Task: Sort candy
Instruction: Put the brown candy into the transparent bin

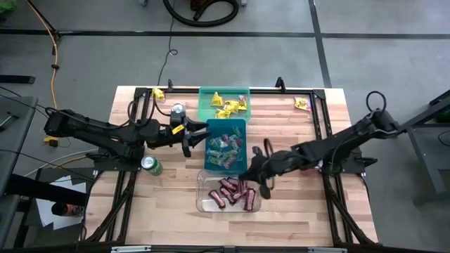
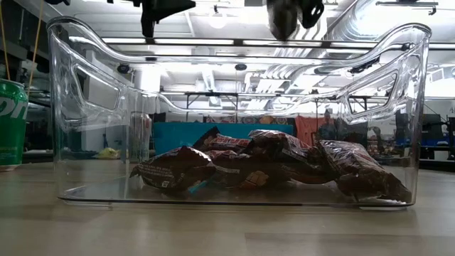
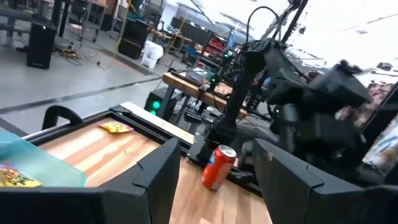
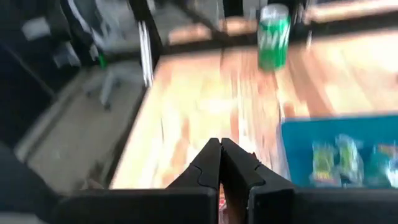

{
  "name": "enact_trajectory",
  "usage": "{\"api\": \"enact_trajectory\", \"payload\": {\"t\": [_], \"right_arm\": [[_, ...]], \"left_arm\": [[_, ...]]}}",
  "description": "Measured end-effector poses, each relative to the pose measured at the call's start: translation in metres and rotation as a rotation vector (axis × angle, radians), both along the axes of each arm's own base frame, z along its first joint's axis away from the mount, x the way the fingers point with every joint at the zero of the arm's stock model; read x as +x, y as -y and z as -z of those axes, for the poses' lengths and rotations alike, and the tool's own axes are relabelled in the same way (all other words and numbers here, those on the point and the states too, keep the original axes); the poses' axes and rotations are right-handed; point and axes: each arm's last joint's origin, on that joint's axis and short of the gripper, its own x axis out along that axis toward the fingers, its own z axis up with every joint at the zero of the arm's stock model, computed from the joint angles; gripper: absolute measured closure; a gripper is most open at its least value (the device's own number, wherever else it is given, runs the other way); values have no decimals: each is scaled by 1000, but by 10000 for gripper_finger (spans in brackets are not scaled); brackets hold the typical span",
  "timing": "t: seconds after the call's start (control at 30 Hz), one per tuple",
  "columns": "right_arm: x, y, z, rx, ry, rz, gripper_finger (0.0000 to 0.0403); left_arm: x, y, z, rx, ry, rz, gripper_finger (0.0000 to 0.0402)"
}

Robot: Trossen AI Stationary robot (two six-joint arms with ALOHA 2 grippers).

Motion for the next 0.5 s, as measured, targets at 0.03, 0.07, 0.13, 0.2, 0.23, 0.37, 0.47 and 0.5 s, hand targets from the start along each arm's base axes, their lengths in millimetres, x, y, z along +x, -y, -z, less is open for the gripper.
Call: {"api": "enact_trajectory", "payload": {"t": [0.03,0.07,0.13,0.2,0.23,0.37,0.47,0.5], "right_arm": [[3,-3,1,-15,-41,-5,403],[6,-5,2,-28,-73,-8,403],[12,-8,2,-45,-123,-9,403],[16,-10,4,-57,-167,-14,403],[18,-11,5,-62,-189,-23,403],[23,-11,8,-59,-234,-15,399],[23,-9,9,-12,-256,21,379],[23,-9,9,0,-259,29,367]], "left_arm": [[0,0,0,6,0,-5,215],[0,0,0,7,0,-8,215],[0,0,0,7,-1,-10,215],[0,0,0,7,-1,-10,215],[0,0,0,7,-2,-10,215],[0,0,0,7,-2,-10,215],[0,0,0,7,-2,-10,215],[0,0,0,8,-2,-10,215]]}}
